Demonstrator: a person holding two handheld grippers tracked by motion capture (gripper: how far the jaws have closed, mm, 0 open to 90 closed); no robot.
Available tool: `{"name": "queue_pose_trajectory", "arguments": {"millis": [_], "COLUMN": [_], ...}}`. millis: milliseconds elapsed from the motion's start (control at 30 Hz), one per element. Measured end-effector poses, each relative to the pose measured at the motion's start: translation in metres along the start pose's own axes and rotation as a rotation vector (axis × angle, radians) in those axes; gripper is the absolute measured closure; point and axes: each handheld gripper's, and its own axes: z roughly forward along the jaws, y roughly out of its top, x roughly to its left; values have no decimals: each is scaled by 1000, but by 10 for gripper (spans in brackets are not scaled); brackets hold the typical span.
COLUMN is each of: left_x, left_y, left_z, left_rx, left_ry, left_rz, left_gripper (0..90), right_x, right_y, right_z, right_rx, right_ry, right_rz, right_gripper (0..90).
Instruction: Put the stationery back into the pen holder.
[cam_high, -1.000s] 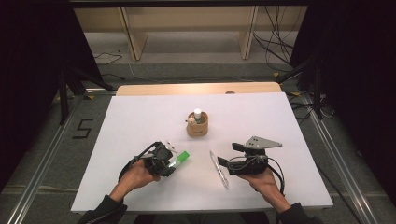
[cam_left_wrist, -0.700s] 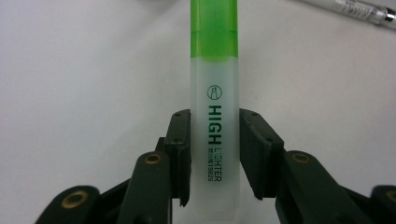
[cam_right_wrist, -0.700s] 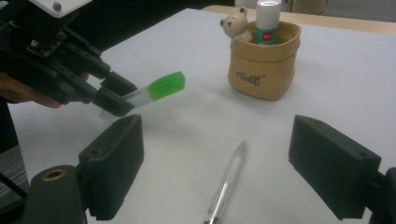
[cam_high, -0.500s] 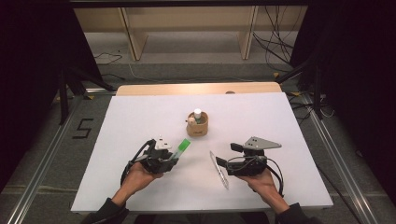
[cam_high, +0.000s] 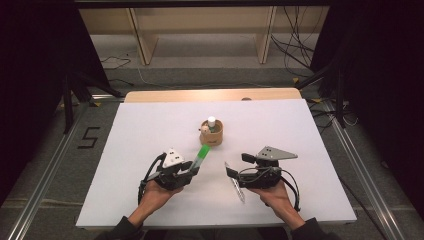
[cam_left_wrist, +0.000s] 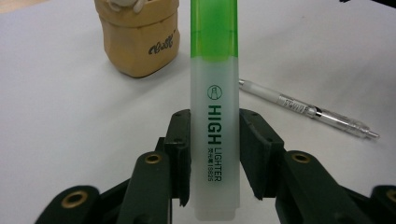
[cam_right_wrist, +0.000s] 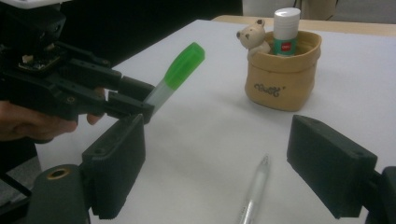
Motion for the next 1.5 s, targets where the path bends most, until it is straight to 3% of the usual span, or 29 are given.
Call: {"name": "queue_pose_trajectory", "arguments": {"millis": [600,833,1067,1500], "left_x": [-21,-25,-28,-34], "left_y": [-1,0,0,1], "left_z": [5,7,9,9], "left_rx": [-58,-70,-75,-93], "left_ry": [-3,-9,-8,-7], "left_rz": [14,26,41,49], "left_gripper": [655,655,655,655], "right_x": [8,11,9,11], "right_y": [5,8,11,10], "right_z": [19,29,33,45], "right_rx": [-14,-20,-39,-25], "right_ry": [54,73,105,127], "right_rz": [66,82,134,168], "right_gripper": [266,329,412,499]}}
